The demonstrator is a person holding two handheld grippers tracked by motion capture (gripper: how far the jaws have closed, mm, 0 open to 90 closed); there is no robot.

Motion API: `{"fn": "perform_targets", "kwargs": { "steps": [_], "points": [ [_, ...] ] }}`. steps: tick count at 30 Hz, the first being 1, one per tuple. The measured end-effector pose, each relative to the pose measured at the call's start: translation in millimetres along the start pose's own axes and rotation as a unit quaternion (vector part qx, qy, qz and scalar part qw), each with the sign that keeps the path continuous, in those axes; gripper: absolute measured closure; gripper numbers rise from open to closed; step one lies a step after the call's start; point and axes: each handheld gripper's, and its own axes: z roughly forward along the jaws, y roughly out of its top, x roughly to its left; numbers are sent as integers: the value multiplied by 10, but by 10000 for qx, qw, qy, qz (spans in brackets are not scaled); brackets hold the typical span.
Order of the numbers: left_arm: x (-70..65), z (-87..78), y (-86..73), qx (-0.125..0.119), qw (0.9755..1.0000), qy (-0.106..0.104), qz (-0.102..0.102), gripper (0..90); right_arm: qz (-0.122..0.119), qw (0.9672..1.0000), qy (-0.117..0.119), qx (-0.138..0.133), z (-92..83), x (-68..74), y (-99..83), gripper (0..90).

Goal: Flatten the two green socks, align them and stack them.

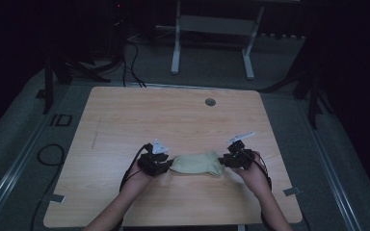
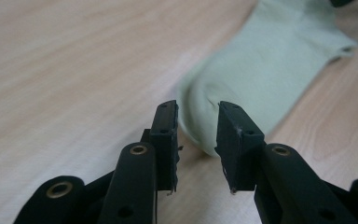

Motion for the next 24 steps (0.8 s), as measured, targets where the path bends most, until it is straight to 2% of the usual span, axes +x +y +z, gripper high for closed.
{"fn": "perform_targets", "kwargs": {
  "steps": [2, 5, 6, 10, 12, 13, 15, 17, 19, 22, 24],
  "points": [
    [-17, -12, 37, -40, 10000, 33, 55, 695, -40, 9999, 4, -110, -48, 46, 5, 701],
    [-75, 26, 102, 41, 9997, -114, 199, 796, -127, 9996, 172, -165, -58, 140, 7, 754],
    [-101, 51, 122, 65, 9996, -145, 246, 817, -179, 9996, 186, -138, -44, 174, 9, 793],
    [-168, 212, 173, 281, 9985, -261, 386, 883, -288, 9992, 264, -48, 43, 270, 14, 855],
    [-174, 258, 177, 350, 9983, -247, 391, 883, -322, 9990, 302, -43, 80, 305, 20, 862],
    [-173, 345, 179, 441, 9981, -170, 392, 884, -329, 9989, 318, -24, 97, 323, 21, 866],
    [-161, 377, 177, 472, 9981, -155, 361, 883, -364, 9988, 321, 2, 123, 344, 17, 866],
    [-134, 444, 146, 566, 9976, -67, 399, 884, -465, 9982, 332, 156, 223, 384, -24, 866],
    [-114, 459, 122, 549, 9979, -78, 343, 884, -479, 9981, 341, 190, 270, 378, -61, 866],
    [-102, 449, 119, 572, 9978, -76, 338, 883, -409, 9982, 405, 175, 265, 354, -69, 865],
    [-76, 408, 63, 541, 9981, -28, 299, 884, -409, 9981, 440, 162, 265, 333, -75, 864]
  ]
}}
